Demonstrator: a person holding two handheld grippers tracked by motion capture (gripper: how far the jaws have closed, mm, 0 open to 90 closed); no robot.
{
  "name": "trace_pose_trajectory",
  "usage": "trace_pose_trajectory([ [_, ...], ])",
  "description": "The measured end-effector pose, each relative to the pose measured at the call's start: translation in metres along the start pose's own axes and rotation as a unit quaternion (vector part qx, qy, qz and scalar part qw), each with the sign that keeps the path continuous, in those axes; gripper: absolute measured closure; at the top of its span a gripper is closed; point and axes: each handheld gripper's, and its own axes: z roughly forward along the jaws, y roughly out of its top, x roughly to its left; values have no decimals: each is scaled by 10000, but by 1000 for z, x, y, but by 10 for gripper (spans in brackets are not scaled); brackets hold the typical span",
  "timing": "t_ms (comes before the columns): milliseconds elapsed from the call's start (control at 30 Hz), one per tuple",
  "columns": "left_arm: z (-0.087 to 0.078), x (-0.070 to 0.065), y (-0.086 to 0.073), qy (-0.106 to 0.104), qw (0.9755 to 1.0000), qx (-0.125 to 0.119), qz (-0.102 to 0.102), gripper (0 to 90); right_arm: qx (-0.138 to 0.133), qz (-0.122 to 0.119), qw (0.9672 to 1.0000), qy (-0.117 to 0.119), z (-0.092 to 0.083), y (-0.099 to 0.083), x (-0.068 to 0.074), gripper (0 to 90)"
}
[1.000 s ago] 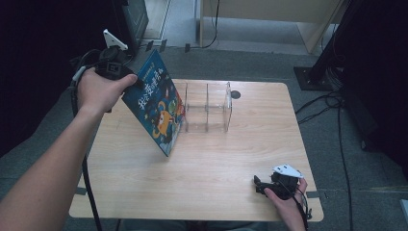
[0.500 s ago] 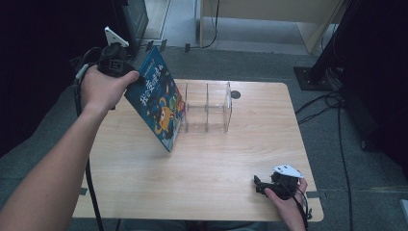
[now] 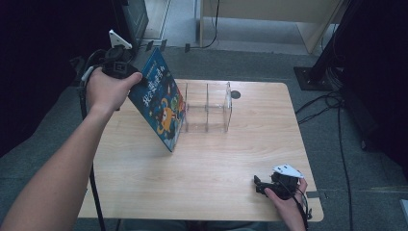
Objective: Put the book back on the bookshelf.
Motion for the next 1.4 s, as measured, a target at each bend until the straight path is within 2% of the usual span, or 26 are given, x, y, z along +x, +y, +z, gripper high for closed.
trace_pose_trajectory([
  [333, 6, 2, -2, -20, 10000, -61, -35, 841, -3, 20, 10000, 14, 0, 0, 0, 0],
  [500, 6, 9, -6, -148, 9999, -54, -48, 838, 4, -10, 10000, -14, 0, 0, 0, 0],
  [633, 7, 13, -6, -375, 9992, -79, -143, 814, 1, -31, 10000, -21, 0, 0, 0, 0],
  [733, 7, 14, -7, -449, 9989, -61, -136, 762, 0, -29, 10000, -19, 0, 0, 0, 0],
  [900, 7, 15, -9, -368, 9993, -19, 63, 695, 5, -12, 10000, -15, 0, 0, 0, 0],
  [1033, 4, 16, -9, -394, 9992, -79, 11, 642, 3, -6, 10000, -10, 0, 0, 0, 0],
  [1167, 6, 15, -10, -351, 9993, -13, 101, 610, 4, -12, 10000, -18, 0, 0, 0, 0],
  [1267, 5, 15, -10, -365, 9993, -58, 84, 577, 5, -14, 10000, -18, 0, 0, 0, 0],
  [1400, -3, 19, -8, -499, 9986, -160, -13, 507, 3, -9, 10000, -16, 0, 0, 0, 0],
])
